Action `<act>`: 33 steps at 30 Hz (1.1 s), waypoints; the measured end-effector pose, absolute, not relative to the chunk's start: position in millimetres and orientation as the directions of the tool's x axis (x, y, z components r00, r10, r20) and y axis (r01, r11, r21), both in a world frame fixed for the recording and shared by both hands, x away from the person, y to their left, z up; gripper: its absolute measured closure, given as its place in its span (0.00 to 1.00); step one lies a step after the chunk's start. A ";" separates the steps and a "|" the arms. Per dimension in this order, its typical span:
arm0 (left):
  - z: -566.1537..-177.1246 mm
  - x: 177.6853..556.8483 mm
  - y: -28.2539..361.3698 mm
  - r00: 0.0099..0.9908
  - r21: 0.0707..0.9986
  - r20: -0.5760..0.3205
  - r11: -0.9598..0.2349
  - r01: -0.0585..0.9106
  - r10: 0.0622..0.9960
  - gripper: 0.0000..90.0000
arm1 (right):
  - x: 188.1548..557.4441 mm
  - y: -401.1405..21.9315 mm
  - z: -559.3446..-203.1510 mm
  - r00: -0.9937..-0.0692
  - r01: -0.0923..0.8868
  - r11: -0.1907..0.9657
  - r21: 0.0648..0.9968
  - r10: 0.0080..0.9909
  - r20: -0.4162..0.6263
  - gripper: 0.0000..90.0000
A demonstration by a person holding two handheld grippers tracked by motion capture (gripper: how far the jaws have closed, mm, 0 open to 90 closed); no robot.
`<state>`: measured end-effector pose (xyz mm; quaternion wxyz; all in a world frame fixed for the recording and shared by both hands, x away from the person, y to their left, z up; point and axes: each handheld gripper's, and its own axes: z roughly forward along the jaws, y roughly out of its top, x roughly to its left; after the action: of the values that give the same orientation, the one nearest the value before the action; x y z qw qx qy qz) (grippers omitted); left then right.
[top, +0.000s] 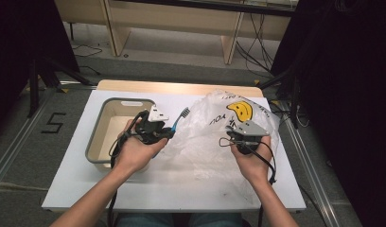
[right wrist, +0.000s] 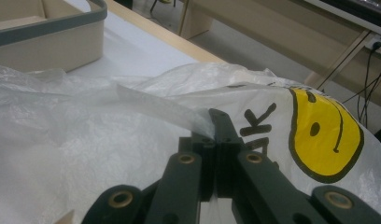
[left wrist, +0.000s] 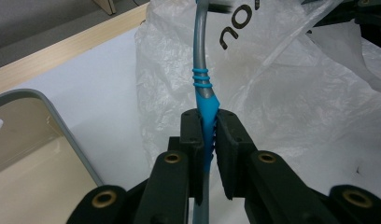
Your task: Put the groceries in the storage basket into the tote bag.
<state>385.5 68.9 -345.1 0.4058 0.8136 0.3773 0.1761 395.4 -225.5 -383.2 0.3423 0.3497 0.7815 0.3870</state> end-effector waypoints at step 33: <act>-373.5 366.8 17.0 0.756 0.730 -0.009 -0.513 0.453 0.654 0.90 | 395.0 -225.5 -381.8 -0.522 0.276 0.453 0.848 0.811 -0.263 1.00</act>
<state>366.8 17.0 -373.5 0.3740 0.8592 0.3220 0.1347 395.0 -225.5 -381.8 0.3427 0.3484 0.7804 0.3901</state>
